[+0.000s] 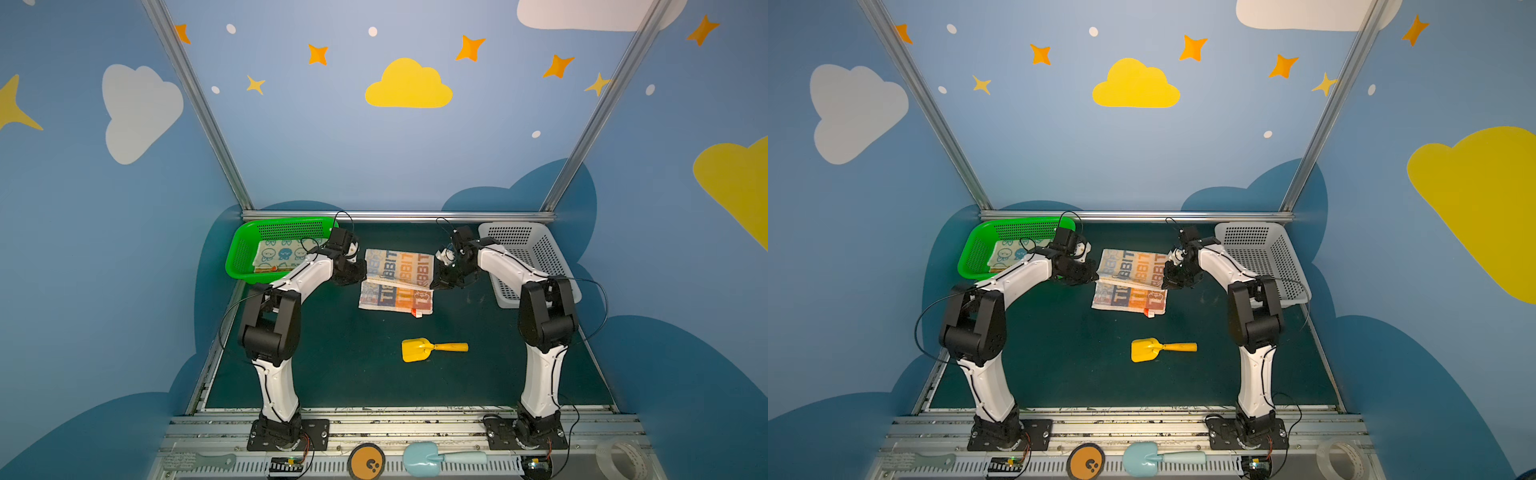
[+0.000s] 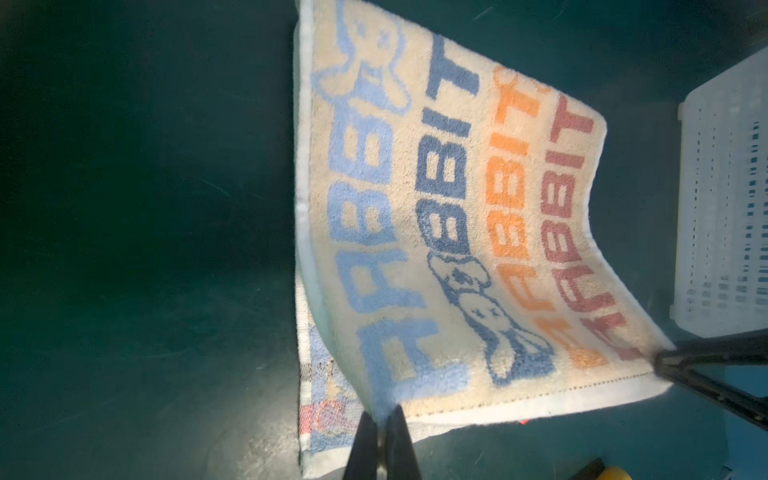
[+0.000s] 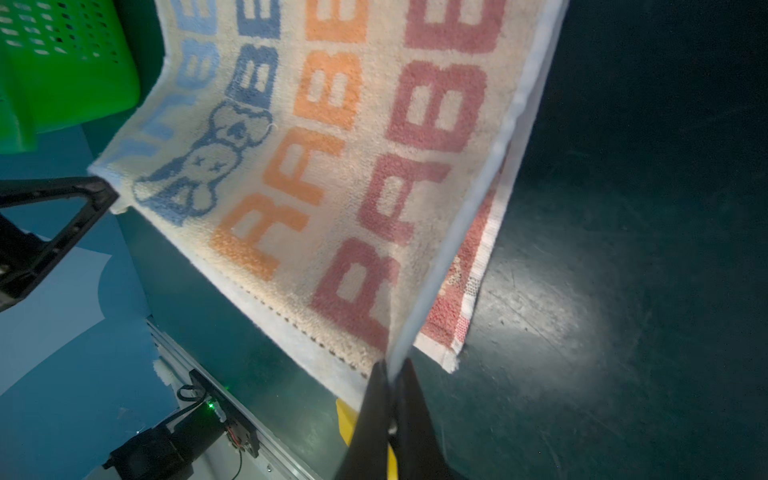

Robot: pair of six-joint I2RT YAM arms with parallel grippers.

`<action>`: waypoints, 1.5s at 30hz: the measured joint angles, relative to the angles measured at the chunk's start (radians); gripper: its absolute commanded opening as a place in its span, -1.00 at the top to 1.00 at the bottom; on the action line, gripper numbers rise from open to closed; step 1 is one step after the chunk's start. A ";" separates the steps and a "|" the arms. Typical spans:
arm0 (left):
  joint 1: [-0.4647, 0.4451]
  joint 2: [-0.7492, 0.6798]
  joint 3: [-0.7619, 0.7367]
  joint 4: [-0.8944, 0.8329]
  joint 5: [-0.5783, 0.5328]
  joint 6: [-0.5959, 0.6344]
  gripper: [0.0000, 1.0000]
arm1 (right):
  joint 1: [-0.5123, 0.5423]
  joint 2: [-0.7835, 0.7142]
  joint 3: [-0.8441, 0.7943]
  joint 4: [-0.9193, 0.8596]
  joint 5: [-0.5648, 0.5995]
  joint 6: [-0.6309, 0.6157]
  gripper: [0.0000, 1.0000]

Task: Fold and stack the towels
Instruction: 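Lower the hanging towel onto the table, folding it over itself, then lay the held edge down with both grippers, aligning the fold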

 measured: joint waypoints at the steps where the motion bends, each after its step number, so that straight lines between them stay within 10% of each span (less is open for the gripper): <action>1: -0.008 -0.003 -0.026 0.008 0.000 -0.008 0.94 | 0.001 0.000 -0.023 0.008 0.004 0.002 1.00; 19: -0.027 0.130 0.003 -0.057 -0.045 -0.024 0.94 | 0.004 0.100 -0.042 0.046 0.009 0.044 1.00; 45: -0.034 -0.041 -0.140 -0.062 -0.075 -0.029 0.94 | 0.079 -0.013 -0.142 0.035 0.060 0.047 1.00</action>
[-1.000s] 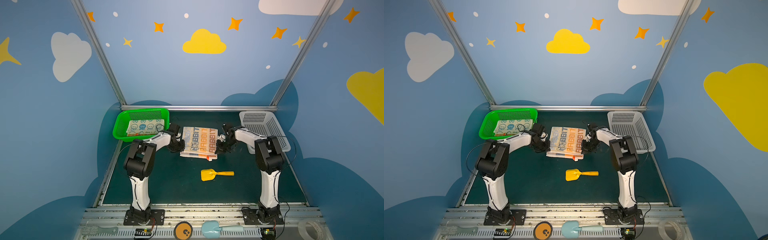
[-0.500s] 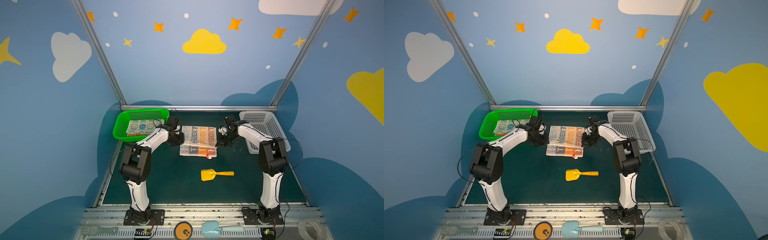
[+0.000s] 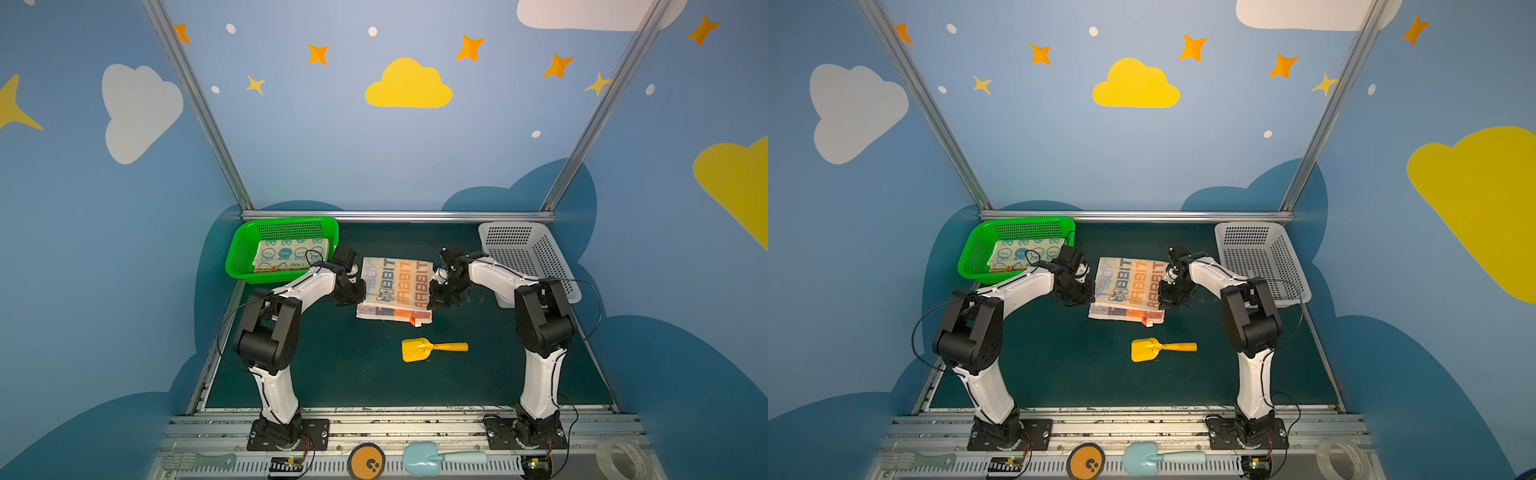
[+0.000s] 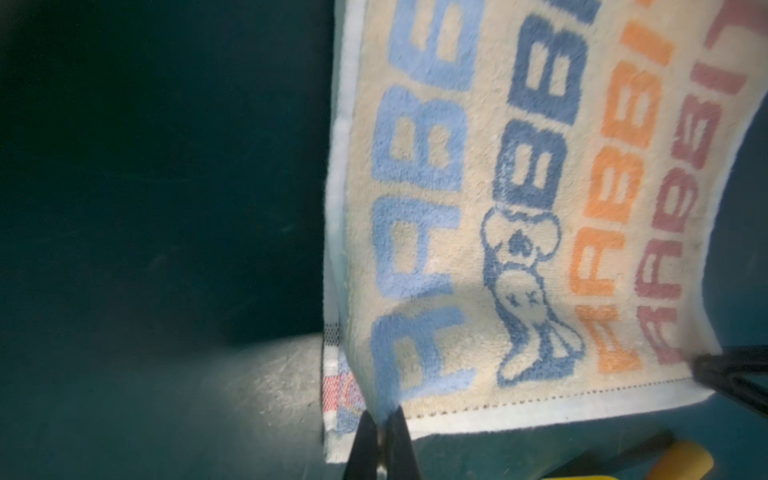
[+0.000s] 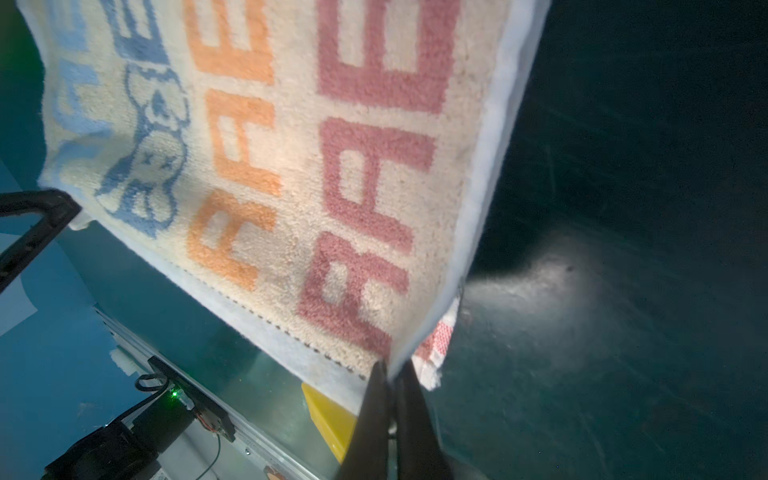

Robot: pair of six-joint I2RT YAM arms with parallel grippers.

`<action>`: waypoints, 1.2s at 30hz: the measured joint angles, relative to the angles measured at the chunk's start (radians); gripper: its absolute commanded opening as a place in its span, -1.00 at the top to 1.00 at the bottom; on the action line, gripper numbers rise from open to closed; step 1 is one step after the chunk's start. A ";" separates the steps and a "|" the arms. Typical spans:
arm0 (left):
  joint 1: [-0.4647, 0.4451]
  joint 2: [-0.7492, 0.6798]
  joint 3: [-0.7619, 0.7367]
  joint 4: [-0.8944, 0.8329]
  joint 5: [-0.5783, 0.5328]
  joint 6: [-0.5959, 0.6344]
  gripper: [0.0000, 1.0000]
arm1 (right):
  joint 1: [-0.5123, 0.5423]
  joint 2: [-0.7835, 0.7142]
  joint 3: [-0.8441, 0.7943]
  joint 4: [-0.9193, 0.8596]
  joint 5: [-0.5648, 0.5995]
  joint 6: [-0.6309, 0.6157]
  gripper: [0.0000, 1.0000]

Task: Fold and stack the towels
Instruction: 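Lay the held edge down with both grippers, aligning the fold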

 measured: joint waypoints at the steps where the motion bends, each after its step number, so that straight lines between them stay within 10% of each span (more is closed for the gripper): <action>1: 0.000 0.009 0.003 0.002 0.000 0.000 0.94 | -0.001 0.011 0.000 0.005 0.000 0.000 1.00; 22: 0.006 0.115 0.269 -0.068 -0.031 0.016 0.94 | -0.058 0.095 0.263 -0.094 0.043 -0.014 1.00; 36: 0.002 0.009 0.030 -0.013 0.002 0.011 0.94 | -0.011 0.007 0.072 -0.052 0.038 -0.019 1.00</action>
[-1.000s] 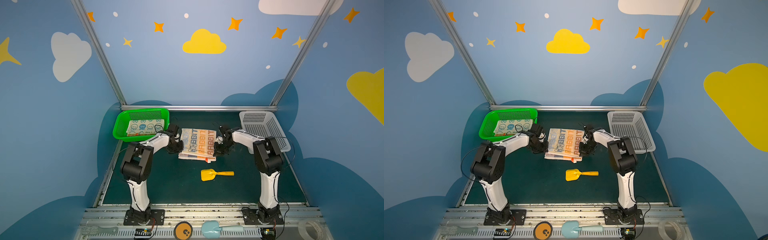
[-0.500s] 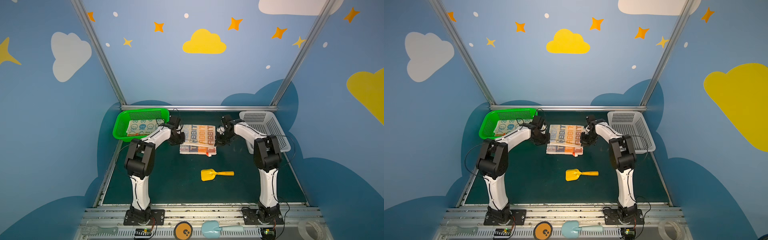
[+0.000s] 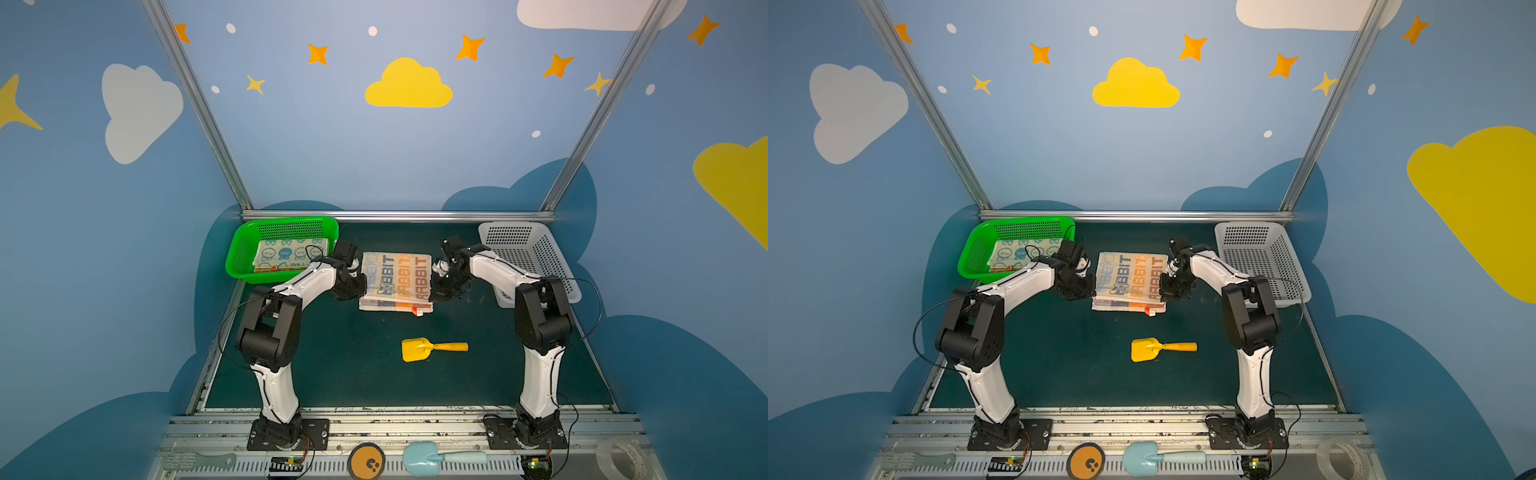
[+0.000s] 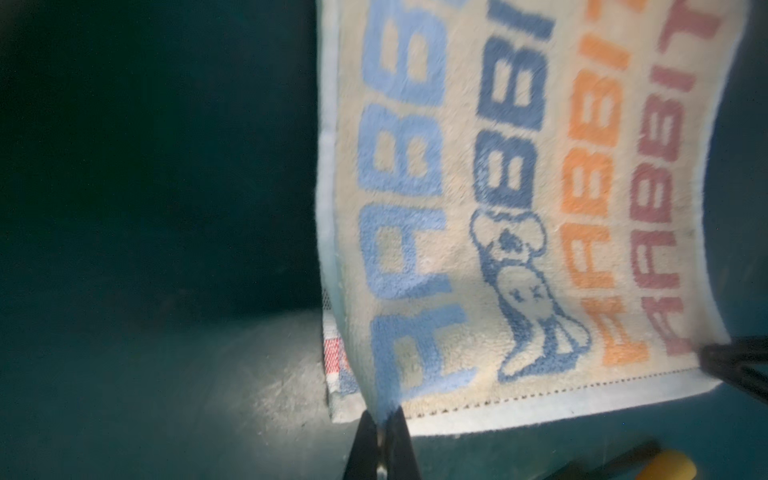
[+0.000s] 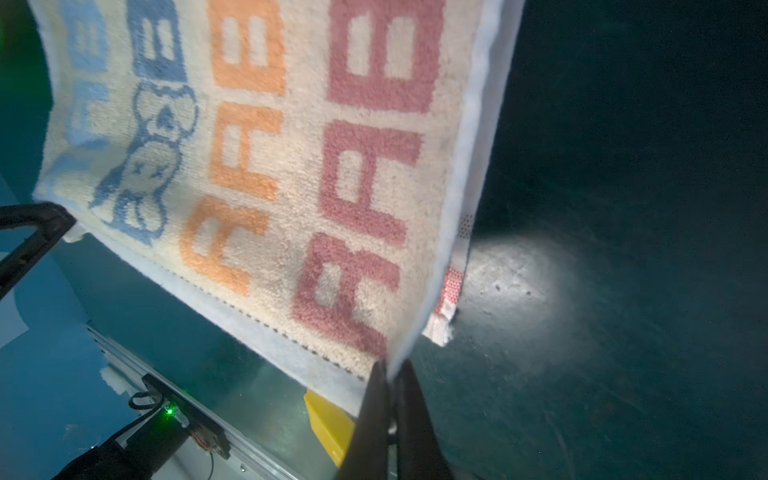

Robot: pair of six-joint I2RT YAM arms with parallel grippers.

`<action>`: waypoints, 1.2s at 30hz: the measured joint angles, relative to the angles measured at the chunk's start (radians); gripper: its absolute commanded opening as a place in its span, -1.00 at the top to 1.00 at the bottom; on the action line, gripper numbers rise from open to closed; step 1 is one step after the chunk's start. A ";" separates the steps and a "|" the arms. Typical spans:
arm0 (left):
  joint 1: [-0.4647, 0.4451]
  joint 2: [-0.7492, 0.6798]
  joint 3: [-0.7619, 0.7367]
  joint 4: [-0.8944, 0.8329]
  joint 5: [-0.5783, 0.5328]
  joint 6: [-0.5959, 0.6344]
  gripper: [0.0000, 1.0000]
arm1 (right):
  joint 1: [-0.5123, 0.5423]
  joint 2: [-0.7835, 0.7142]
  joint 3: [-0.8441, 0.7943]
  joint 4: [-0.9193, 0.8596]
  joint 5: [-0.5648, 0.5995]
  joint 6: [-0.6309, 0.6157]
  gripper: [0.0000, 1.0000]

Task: Fold and stack the towels
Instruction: 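Lay the held edge down with both grippers, aligning the fold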

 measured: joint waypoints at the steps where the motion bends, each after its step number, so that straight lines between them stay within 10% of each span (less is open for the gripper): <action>1: -0.001 0.000 -0.016 0.006 0.003 -0.001 0.94 | 0.002 0.005 -0.011 0.005 -0.002 0.001 1.00; 22: -0.011 0.047 -0.036 0.037 -0.003 -0.002 0.85 | 0.005 0.076 -0.013 0.031 0.002 0.012 1.00; 28: -0.020 0.052 -0.036 0.031 -0.018 0.003 0.35 | 0.005 0.076 -0.004 0.022 0.017 0.011 0.85; 36: -0.031 0.007 -0.014 -0.024 -0.052 -0.005 -0.91 | 0.007 0.065 0.015 -0.005 0.036 0.005 -0.05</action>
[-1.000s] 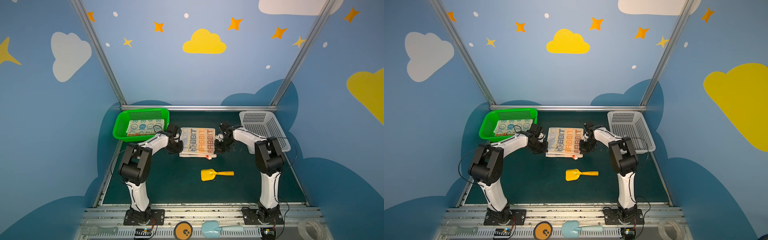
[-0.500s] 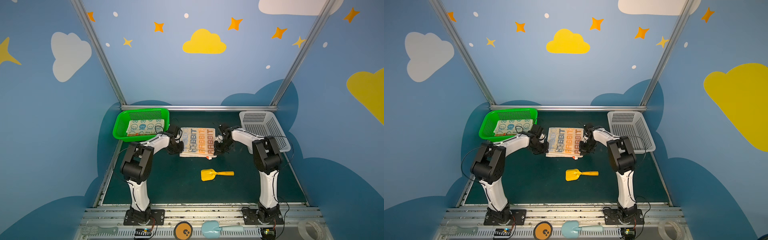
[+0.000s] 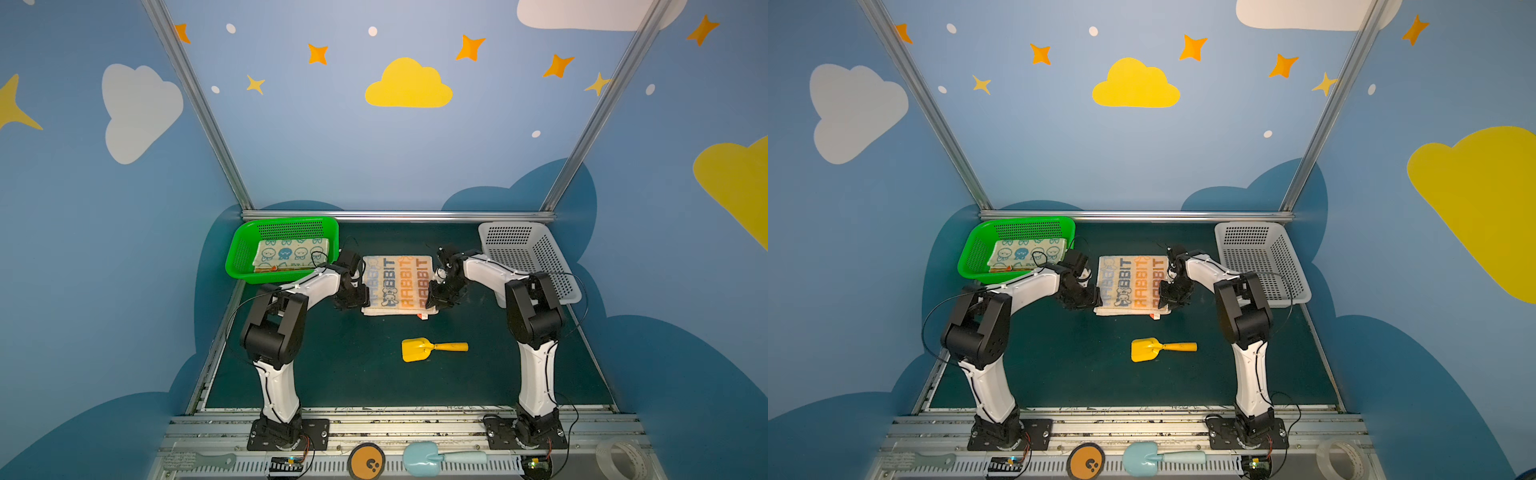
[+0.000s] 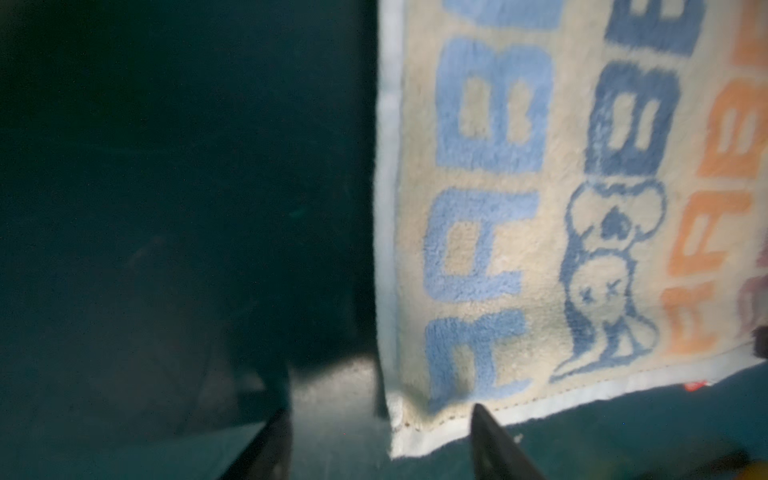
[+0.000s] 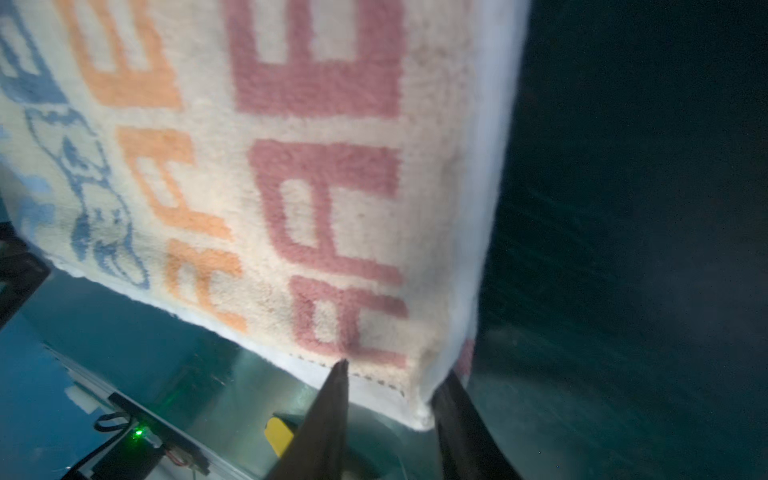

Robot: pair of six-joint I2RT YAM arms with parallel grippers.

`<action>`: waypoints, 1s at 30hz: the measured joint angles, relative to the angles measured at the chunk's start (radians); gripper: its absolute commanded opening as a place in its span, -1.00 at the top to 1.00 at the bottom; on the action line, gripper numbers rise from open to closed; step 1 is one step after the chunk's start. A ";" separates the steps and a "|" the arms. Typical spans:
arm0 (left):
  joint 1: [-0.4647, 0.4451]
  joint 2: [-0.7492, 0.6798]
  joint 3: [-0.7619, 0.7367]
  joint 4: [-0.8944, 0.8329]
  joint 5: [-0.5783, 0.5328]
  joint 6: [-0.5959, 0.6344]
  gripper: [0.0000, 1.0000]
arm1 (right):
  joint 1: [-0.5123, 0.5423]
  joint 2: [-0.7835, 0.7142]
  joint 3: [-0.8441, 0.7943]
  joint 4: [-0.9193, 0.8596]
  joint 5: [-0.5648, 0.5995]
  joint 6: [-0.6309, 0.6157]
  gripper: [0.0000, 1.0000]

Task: Fold and stack the towels
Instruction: 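Lay the held edge down with both grippers, aligning the fold, then open both grippers and release the folded towel edge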

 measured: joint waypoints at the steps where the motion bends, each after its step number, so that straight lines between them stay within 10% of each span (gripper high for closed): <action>1: -0.003 -0.015 0.016 -0.013 -0.003 -0.002 -0.98 | 0.000 -0.009 0.001 -0.007 0.003 -0.002 -0.21; 7: -0.009 -0.118 0.122 0.016 0.038 -0.030 -0.99 | -0.001 -0.088 0.068 -0.055 0.011 -0.012 -0.68; 18: 0.039 0.123 0.282 0.236 0.272 -0.213 -0.99 | -0.033 -0.013 0.197 0.071 -0.204 0.041 -0.70; 30: 0.002 0.272 0.306 0.165 0.217 -0.173 -0.99 | -0.043 0.085 0.109 0.111 -0.235 0.044 -0.70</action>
